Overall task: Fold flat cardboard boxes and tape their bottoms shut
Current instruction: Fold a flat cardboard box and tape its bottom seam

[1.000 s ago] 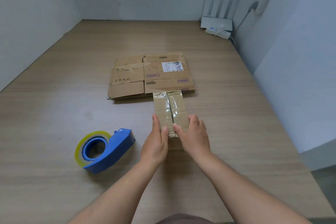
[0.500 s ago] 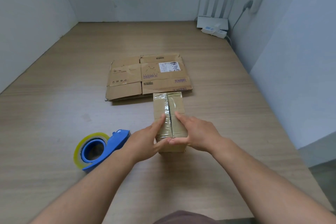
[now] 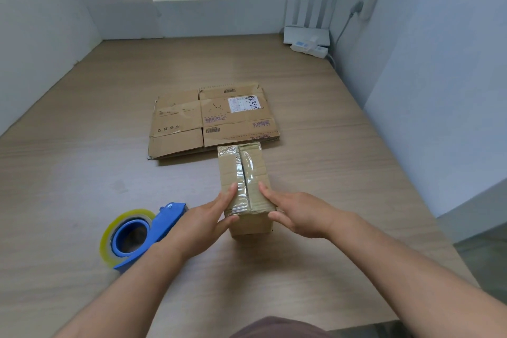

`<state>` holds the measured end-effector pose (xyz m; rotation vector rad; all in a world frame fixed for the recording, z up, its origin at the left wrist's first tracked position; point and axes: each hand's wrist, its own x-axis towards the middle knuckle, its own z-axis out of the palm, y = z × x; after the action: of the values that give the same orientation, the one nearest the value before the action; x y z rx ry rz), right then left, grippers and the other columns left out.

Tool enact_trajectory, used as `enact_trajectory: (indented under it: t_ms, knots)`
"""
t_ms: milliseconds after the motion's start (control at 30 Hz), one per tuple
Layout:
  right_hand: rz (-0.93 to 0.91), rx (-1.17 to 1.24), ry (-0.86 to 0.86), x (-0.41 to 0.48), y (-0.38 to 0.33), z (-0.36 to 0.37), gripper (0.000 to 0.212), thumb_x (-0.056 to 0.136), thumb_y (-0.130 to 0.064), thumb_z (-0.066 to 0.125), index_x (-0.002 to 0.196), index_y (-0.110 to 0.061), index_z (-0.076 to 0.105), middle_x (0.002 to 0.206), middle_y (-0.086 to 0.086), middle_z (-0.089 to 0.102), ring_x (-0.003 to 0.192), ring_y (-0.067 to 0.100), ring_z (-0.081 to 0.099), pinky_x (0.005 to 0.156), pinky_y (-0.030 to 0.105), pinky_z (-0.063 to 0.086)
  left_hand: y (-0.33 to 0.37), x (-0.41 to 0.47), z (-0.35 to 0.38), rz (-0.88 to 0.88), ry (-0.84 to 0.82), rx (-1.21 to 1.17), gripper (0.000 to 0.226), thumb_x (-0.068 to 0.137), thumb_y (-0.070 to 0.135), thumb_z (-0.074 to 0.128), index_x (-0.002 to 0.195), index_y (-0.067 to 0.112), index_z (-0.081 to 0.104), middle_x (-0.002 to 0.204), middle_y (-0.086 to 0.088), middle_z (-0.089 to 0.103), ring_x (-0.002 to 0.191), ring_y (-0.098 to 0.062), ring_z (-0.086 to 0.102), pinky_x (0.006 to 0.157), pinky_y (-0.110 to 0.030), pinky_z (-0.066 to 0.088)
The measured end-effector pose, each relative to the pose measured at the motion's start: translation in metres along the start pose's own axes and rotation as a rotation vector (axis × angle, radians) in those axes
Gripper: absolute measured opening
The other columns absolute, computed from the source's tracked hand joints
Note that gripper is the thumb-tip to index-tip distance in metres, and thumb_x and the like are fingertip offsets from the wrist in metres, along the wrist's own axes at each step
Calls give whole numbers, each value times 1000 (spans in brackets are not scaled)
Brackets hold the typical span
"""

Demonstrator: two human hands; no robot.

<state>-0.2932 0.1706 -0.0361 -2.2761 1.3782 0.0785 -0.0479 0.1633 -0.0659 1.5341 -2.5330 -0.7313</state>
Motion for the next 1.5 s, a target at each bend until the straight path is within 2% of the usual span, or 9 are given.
enact_trajectory:
  t_ms: [133, 333, 567, 800, 967, 1133, 1233, 1367, 1500]
  knots:
    - [34, -25, -66, 0, 7, -17, 73, 92, -31, 54, 150, -38, 11, 143, 4, 48, 127, 24, 46, 104, 33, 37, -2, 0, -5, -23, -12, -18, 72, 99, 46, 38, 129, 54, -27, 146, 10, 44, 117, -17, 55, 94, -25, 41]
    - [-34, -224, 149, 3, -4, -7, 69, 91, -46, 54, 149, -20, 26, 138, 2, 51, 120, 24, 51, 93, 34, 44, 9, -3, -3, -121, 12, -40, 68, 99, 45, 38, 145, 48, -11, 143, 6, 49, 112, -15, 58, 91, -26, 43]
    - [-148, -202, 659, -3, -17, 31, 57, 56, -21, 89, 105, 1, 69, 72, 8, 67, 60, 25, 65, 41, 26, 49, 50, -22, 47, -445, 288, -425, 63, 102, 36, 31, 153, 24, -4, 139, -8, 52, 119, -26, 52, 85, -29, 38]
    - [-176, -130, 665, -6, 0, 28, 52, 69, -9, 82, 116, 6, 64, 85, 16, 70, 71, 31, 68, 52, 36, 57, 21, -26, 9, -161, 95, -185, 63, 100, 41, 37, 145, 49, -7, 138, 7, 54, 114, -13, 59, 95, -29, 47]
    - [-209, -145, 678, -3, -2, 31, 52, 69, -10, 83, 114, 6, 64, 84, 16, 69, 69, 31, 68, 51, 35, 56, 14, -13, 4, -146, 166, 18, 56, 97, 45, 44, 147, 34, 22, 132, 5, 59, 110, -15, 61, 88, -32, 53]
    - [-173, -159, 693, -2, 0, 33, 54, 67, -18, 84, 115, -1, 66, 88, 12, 69, 75, 28, 69, 51, 33, 56, 21, -15, 15, -176, 283, -88, 50, 97, 41, 46, 143, 29, 32, 135, 5, 52, 108, -13, 60, 81, -27, 52]
    - [27, -57, 525, 0, -2, 29, 58, 81, -54, 62, 127, -19, 56, 112, 3, 58, 105, 21, 56, 74, 36, 53, 18, -16, 15, -155, 263, -105, 60, 91, 52, 51, 143, 30, 31, 140, 10, 43, 113, -6, 53, 85, -23, 49]
    - [249, 413, 499, 13, -12, 16, 59, 79, -71, 39, 112, -24, 54, 109, -7, 47, 103, 10, 51, 89, 33, 45, 25, -7, -2, -176, 234, -400, 93, 66, 86, 40, 141, 31, 30, 147, 11, 33, 127, -6, 41, 101, -33, 44]
    - [430, 772, 500, 33, -16, 3, 63, 90, -63, 34, 120, -12, 55, 117, 4, 56, 113, 20, 51, 93, 31, 39, 30, 19, -17, -399, 257, -834, 98, 69, 81, 35, 150, 29, 19, 155, 3, 28, 139, -16, 33, 112, -37, 29]
